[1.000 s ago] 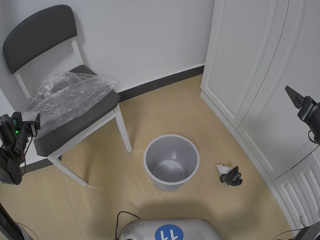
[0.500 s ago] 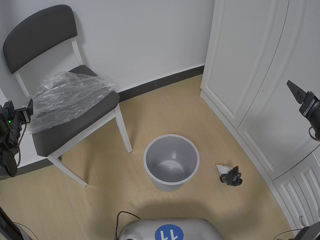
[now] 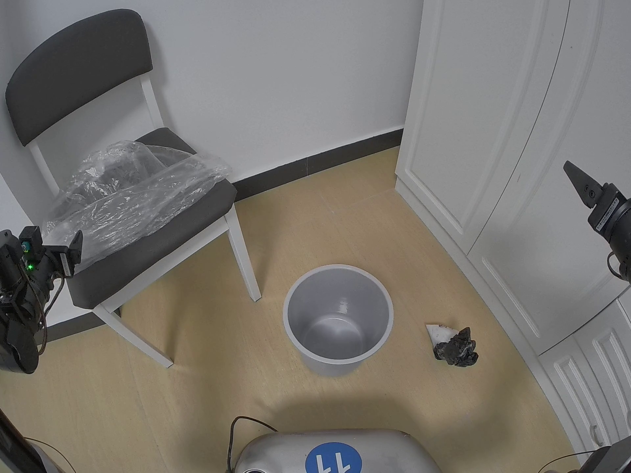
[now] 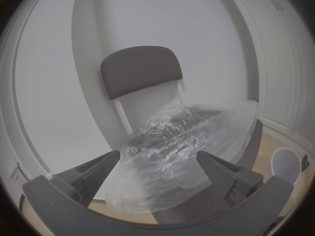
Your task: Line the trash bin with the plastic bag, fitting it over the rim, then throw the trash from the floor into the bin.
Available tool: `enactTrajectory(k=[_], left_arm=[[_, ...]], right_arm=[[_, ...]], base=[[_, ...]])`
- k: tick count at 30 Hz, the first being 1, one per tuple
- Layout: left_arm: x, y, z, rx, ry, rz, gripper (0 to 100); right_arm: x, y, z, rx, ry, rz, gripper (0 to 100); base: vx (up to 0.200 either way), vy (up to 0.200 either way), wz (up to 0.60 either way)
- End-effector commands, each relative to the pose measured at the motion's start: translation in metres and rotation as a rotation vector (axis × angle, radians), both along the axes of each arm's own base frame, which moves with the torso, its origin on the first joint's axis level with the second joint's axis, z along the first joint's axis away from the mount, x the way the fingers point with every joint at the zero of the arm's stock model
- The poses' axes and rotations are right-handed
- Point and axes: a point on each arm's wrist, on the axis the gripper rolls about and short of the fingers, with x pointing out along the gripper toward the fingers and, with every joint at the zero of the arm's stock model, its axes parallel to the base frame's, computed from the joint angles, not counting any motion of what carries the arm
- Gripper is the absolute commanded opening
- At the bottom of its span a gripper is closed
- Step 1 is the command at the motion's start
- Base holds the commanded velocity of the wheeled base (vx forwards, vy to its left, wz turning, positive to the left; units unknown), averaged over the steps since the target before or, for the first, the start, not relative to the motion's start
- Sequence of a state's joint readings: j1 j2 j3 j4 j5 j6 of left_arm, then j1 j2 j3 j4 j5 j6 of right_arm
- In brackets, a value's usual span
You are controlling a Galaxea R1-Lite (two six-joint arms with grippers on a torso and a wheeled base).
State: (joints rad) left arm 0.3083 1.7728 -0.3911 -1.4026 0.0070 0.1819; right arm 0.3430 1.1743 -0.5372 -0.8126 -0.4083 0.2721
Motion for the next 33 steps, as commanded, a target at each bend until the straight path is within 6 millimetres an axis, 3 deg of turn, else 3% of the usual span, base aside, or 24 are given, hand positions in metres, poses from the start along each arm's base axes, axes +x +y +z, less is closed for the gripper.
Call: enactTrajectory(k=[1, 7, 13, 18, 33], left_arm=[[-0.007, -0.004, -0.008, 0.016, 0.043, -0.010, 100], [-0.012, -0.003, -0.016, 0.063, 0.095, -0.048, 100], [-0.020, 0.029, -0.011, 0.110, 0.090, 0.066, 100], [-0.028, 0.046, -0.010, 0.115, 0.088, 0.048, 100], [-0.024, 0.054, -0.028, 0.142, 0.171, 0.043, 100]], right_arm=[[-0.001, 0.000, 0.000, -0.001, 0.002, 0.002, 100], [-0.001, 0.000, -0.003, -0.007, 0.012, 0.004, 100], [-0.001, 0.002, -0.005, -0.009, 0.019, 0.014, 100], [-0.001, 0.002, -0.006, -0.013, 0.024, 0.017, 100], [0.002, 0.003, -0.009, -0.018, 0.038, 0.017, 100]], base=[[0.000, 0.000, 0.00], [0.000, 0.000, 0.00], [0.000, 0.000, 0.00], [0.000, 0.000, 0.00], [0.000, 0.000, 0.00]])
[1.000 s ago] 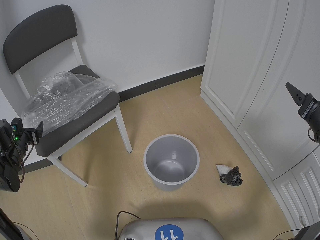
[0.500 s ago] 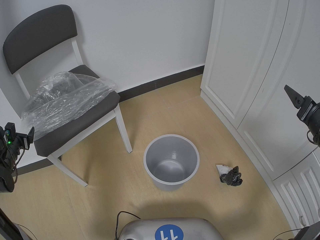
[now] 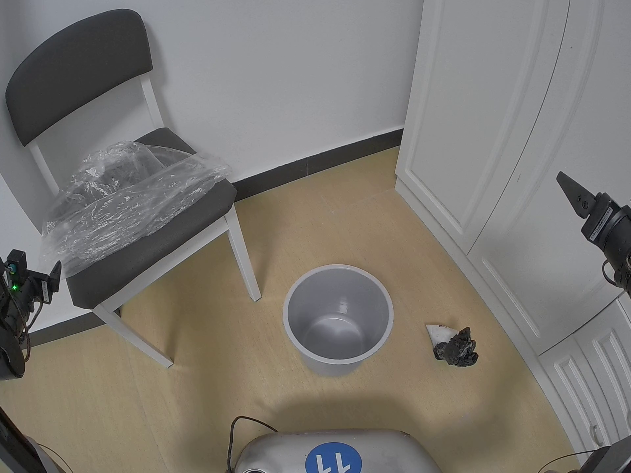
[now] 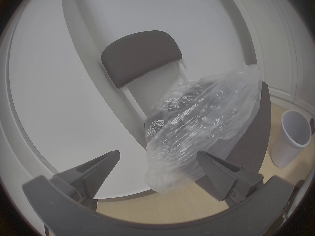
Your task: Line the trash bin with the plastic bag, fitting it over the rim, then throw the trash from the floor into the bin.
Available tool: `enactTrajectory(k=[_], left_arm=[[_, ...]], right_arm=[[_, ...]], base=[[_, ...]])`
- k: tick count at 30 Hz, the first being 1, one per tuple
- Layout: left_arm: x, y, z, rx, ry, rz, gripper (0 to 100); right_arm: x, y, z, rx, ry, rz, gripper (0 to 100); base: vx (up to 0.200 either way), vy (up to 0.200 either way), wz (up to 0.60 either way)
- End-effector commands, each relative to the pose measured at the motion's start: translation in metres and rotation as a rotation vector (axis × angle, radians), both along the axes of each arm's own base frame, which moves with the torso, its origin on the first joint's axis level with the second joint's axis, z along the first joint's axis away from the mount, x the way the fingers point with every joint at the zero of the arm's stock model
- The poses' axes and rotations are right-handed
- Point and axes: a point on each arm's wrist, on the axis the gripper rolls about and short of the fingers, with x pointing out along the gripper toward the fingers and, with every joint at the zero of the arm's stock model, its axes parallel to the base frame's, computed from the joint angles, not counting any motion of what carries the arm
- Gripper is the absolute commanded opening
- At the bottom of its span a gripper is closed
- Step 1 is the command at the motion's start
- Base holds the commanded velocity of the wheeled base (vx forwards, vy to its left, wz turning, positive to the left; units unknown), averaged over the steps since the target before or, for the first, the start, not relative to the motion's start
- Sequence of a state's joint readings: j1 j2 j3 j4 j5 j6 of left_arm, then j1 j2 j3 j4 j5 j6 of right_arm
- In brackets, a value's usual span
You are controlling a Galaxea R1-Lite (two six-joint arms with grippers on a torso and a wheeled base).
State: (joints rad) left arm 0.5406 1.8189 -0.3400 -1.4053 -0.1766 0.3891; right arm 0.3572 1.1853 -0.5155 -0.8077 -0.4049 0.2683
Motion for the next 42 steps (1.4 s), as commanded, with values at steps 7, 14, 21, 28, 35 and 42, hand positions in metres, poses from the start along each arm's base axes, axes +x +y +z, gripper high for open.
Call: enactTrajectory(k=[7, 14, 21, 28, 35, 42], left_arm=[[0.011, 0.004, -0.014, -0.020, 0.033, -0.002, 100], [0.022, 0.009, -0.020, -0.027, 0.037, 0.000, 100], [0.040, 0.014, -0.033, -0.013, 0.004, 0.033, 100], [0.053, 0.016, -0.032, -0.027, -0.043, 0.070, 100], [0.060, -0.004, 0.004, -0.143, -0.224, 0.006, 100], [0.057, -0.013, 0.015, -0.182, -0.270, -0.022, 100]], right_arm=[[0.002, 0.001, -0.002, 0.001, 0.007, 0.001, 100], [0.004, 0.001, -0.002, 0.002, 0.008, -0.001, 100], [0.004, 0.001, -0.002, 0.004, 0.007, -0.001, 100], [0.004, 0.001, -0.001, 0.005, 0.004, -0.001, 100], [0.004, 0.001, 0.000, 0.008, -0.001, 0.000, 100], [0.004, 0.001, 0.000, 0.008, -0.002, 0.000, 100]], base=[[0.000, 0.000, 0.00], [0.000, 0.000, 0.00], [0.000, 0.000, 0.00], [0.000, 0.000, 0.00], [0.000, 0.000, 0.00], [0.000, 0.000, 0.00]])
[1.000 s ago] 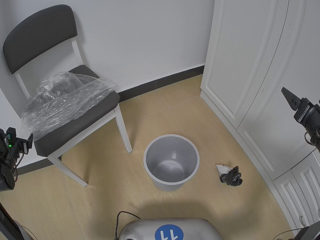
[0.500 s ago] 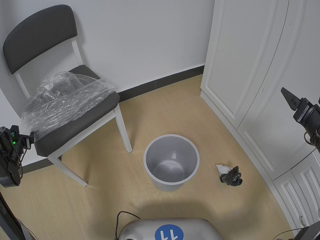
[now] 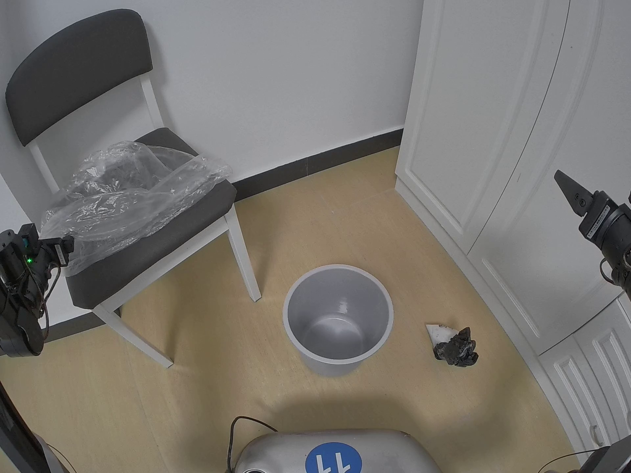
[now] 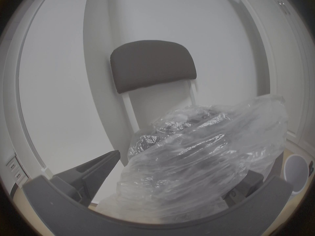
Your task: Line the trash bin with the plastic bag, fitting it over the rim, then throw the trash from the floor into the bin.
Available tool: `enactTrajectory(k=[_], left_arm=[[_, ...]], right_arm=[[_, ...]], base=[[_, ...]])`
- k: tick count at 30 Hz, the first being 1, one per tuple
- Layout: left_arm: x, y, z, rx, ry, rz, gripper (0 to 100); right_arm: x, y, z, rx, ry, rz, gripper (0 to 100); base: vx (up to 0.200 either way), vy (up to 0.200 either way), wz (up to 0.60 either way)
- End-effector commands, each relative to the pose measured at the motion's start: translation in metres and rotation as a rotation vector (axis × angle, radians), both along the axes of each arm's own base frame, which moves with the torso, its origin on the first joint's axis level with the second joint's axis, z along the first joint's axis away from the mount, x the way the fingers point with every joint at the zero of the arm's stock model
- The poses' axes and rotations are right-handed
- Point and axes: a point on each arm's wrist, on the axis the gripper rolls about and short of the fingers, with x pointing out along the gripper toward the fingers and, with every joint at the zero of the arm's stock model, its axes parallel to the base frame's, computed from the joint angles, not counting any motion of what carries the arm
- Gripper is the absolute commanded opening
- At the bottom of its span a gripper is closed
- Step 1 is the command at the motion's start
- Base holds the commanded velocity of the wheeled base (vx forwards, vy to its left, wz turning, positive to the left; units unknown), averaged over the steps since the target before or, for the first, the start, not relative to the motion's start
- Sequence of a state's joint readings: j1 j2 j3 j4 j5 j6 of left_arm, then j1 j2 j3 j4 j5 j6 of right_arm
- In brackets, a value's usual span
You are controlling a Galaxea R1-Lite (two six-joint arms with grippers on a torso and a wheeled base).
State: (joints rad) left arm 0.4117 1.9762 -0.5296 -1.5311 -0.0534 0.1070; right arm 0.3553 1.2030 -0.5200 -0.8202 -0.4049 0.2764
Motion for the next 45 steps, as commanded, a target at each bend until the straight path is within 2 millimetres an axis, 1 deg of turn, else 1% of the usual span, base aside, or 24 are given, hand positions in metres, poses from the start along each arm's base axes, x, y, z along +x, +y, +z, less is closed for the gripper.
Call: enactTrajectory(k=[1, 8, 12, 18, 19, 22, 32, 33, 45], left_arm=[[-0.002, -0.004, 0.008, 0.011, -0.024, -0.010, 100], [0.006, -0.002, -0.010, -0.005, 0.029, -0.013, 100], [0.008, 0.000, -0.014, -0.008, 0.040, -0.016, 100], [0.008, 0.000, -0.016, -0.010, 0.044, -0.017, 100], [0.010, 0.000, -0.019, -0.012, 0.053, -0.020, 100], [0.010, 0.000, -0.021, -0.014, 0.057, -0.019, 100], [0.012, 0.001, -0.019, -0.011, 0.050, -0.020, 100], [0.012, 0.000, -0.020, -0.011, 0.051, -0.020, 0], [0.013, -0.008, -0.020, -0.026, 0.054, -0.053, 0]], right_arm=[[0.000, 0.000, 0.000, 0.001, -0.002, 0.000, 100], [-0.001, 0.000, 0.000, 0.001, -0.002, 0.002, 100], [0.000, 0.000, 0.000, -0.001, 0.001, 0.002, 100], [0.000, 0.000, 0.000, 0.001, 0.001, 0.002, 100], [0.000, 0.000, -0.001, 0.000, 0.002, 0.002, 100], [0.000, 0.000, -0.001, 0.000, 0.002, 0.002, 100], [0.000, 0.000, -0.001, 0.000, 0.002, 0.002, 100], [0.000, 0.000, -0.001, 0.000, 0.002, 0.002, 100], [0.003, 0.002, -0.004, -0.003, 0.019, 0.004, 100]], base=[[0.000, 0.000, 0.00], [0.000, 0.000, 0.00], [0.000, 0.000, 0.00], [0.000, 0.000, 0.00], [0.000, 0.000, 0.00], [0.000, 0.000, 0.00], [0.000, 0.000, 0.00], [0.000, 0.000, 0.00], [0.000, 0.000, 0.00]])
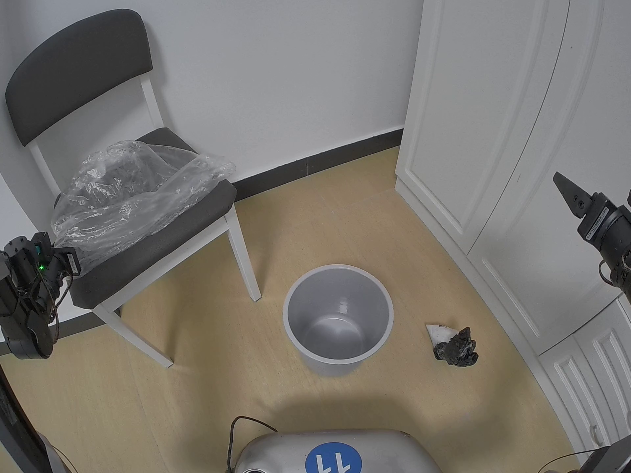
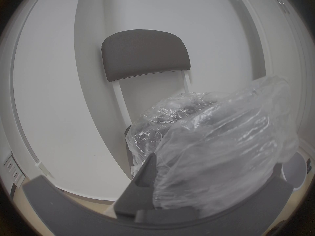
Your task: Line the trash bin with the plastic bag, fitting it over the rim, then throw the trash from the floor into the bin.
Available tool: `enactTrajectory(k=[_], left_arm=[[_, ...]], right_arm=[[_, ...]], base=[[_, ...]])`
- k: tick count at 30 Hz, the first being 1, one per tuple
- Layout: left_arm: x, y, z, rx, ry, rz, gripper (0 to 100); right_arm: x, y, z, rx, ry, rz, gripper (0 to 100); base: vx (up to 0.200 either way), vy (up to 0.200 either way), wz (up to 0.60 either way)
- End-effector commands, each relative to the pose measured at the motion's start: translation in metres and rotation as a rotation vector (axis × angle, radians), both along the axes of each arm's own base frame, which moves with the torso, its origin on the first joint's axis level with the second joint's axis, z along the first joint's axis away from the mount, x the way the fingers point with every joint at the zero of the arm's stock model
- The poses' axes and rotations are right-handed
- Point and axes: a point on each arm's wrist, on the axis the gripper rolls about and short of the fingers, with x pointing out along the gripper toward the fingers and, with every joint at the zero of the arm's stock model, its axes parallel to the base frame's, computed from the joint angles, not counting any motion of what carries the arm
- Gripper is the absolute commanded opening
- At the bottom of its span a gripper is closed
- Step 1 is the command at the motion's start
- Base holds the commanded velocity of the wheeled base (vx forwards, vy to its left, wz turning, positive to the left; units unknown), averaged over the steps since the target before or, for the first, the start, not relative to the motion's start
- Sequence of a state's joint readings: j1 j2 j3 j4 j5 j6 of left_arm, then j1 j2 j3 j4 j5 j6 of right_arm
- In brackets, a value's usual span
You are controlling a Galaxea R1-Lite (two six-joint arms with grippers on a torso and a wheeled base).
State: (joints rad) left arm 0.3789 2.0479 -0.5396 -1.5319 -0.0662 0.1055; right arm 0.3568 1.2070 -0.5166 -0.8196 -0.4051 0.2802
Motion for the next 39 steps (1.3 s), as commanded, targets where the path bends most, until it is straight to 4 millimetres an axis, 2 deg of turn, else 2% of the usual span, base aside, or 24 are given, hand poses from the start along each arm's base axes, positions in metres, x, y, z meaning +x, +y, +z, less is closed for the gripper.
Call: enactTrajectory(k=[1, 3, 9, 13, 14, 15, 18, 23, 27, 30, 31, 32, 33, 35, 39], left_arm=[[0.000, -0.004, 0.001, -0.008, -0.005, -0.014, 0], [-0.001, -0.010, 0.003, -0.028, -0.014, -0.031, 0], [-0.024, -0.051, 0.036, -0.128, -0.106, -0.206, 0], [-0.040, -0.081, 0.046, -0.145, -0.120, -0.308, 0], [-0.040, -0.081, 0.046, -0.145, -0.120, -0.308, 0], [-0.047, -0.097, 0.050, -0.158, -0.128, -0.369, 0], [-0.057, -0.125, 0.060, -0.183, -0.154, -0.479, 0], [-0.070, -0.163, 0.076, -0.196, -0.191, -0.624, 0], [-0.080, -0.190, 0.098, -0.210, -0.229, -0.729, 0], [-0.094, -0.212, 0.124, -0.232, -0.280, -0.810, 0], [-0.095, -0.213, 0.126, -0.233, -0.283, -0.813, 0], [-0.106, -0.225, 0.141, -0.252, -0.312, -0.853, 0], [-0.107, -0.226, 0.142, -0.254, -0.313, -0.856, 0], [-0.123, -0.241, 0.160, -0.291, -0.351, -0.895, 0], [-0.136, -0.259, 0.170, -0.349, -0.377, -0.882, 0]], right_arm=[[0.004, 0.002, -0.004, -0.005, 0.017, 0.006, 100], [0.005, 0.006, -0.005, 0.007, 0.025, 0.023, 100], [0.011, 0.021, -0.014, 0.026, 0.068, 0.079, 100], [0.011, 0.028, -0.023, 0.010, 0.102, 0.107, 100], [0.011, 0.028, -0.023, 0.010, 0.102, 0.107, 100], [0.009, 0.033, -0.027, 0.002, 0.117, 0.134, 100], [0.006, 0.040, -0.034, -0.015, 0.145, 0.172, 100], [0.007, 0.050, -0.053, -0.053, 0.216, 0.207, 100], [0.008, 0.052, -0.070, -0.099, 0.281, 0.211, 100], [0.005, 0.054, -0.081, -0.125, 0.323, 0.237, 100], [0.005, 0.054, -0.081, -0.127, 0.325, 0.239, 100], [0.003, 0.055, -0.087, -0.139, 0.345, 0.246, 100], [0.003, 0.056, -0.087, -0.140, 0.346, 0.247, 100], [0.001, 0.058, -0.092, -0.154, 0.367, 0.261, 100], [-0.007, 0.060, -0.103, -0.184, 0.407, 0.293, 100]], base=[[0.000, 0.000, 0.00], [0.000, 0.000, 0.00], [0.000, 0.000, 0.00], [0.000, 0.000, 0.00], [0.000, 0.000, 0.00], [0.000, 0.000, 0.00], [0.000, 0.000, 0.00], [0.000, 0.000, 0.00], [0.000, 0.000, 0.00], [0.000, 0.000, 0.00], [0.000, 0.000, 0.00], [0.000, 0.000, 0.00], [0.000, 0.000, 0.00], [0.000, 0.000, 0.00], [0.000, 0.000, 0.00]])
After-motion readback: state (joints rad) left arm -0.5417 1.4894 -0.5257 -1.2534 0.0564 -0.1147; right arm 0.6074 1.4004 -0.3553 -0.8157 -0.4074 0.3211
